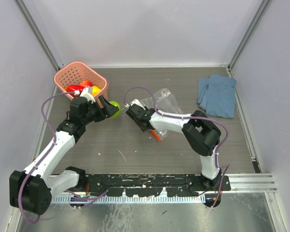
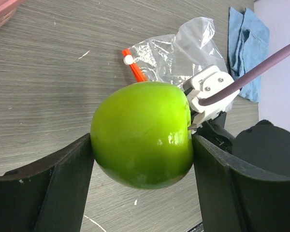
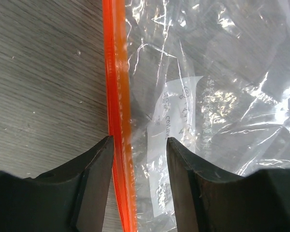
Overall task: Place the food in the zip-top bag and seal the zipper
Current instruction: Pick up the zipper food storage bag at the center of the board.
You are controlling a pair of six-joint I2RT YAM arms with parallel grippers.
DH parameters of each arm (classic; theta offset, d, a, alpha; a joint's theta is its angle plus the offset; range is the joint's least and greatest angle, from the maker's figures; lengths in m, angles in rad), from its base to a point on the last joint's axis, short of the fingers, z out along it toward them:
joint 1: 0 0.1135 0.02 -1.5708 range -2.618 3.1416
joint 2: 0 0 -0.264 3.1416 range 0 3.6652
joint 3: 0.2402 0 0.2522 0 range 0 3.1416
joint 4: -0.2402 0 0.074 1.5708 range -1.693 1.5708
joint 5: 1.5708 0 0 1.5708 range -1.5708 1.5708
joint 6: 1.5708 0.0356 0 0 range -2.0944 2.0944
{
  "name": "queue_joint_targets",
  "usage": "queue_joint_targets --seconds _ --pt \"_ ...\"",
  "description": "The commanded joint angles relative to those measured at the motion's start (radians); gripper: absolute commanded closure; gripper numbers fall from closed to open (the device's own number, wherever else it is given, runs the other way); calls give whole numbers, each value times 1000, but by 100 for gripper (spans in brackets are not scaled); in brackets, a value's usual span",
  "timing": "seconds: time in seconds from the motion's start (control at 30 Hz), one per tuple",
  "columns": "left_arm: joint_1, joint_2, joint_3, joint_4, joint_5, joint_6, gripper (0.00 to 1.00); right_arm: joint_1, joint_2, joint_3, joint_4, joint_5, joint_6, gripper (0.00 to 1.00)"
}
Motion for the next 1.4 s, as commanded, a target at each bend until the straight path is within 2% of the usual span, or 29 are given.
queue_joint_targets --seconds 0.0,0.13,0.33,0.57,0.8,1.37 --pt "5 -32 27 14 -14 27 81 28 21 18 44 124 -14 47" --pt "5 -32 23 15 -14 28 81 48 36 22 38 221 -12 53" --pt "5 -32 18 24 -5 26 81 65 36 24 32 324 -7 70" --pt "3 -14 14 38 44 12 82 68 11 26 30 362 -6 99" --pt "-38 1 -2 76 79 -19 83 68 -85 31 36 282 -1 99" --pt "-177 39 -41 214 50 -110 84 67 -250 51 41 135 67 99"
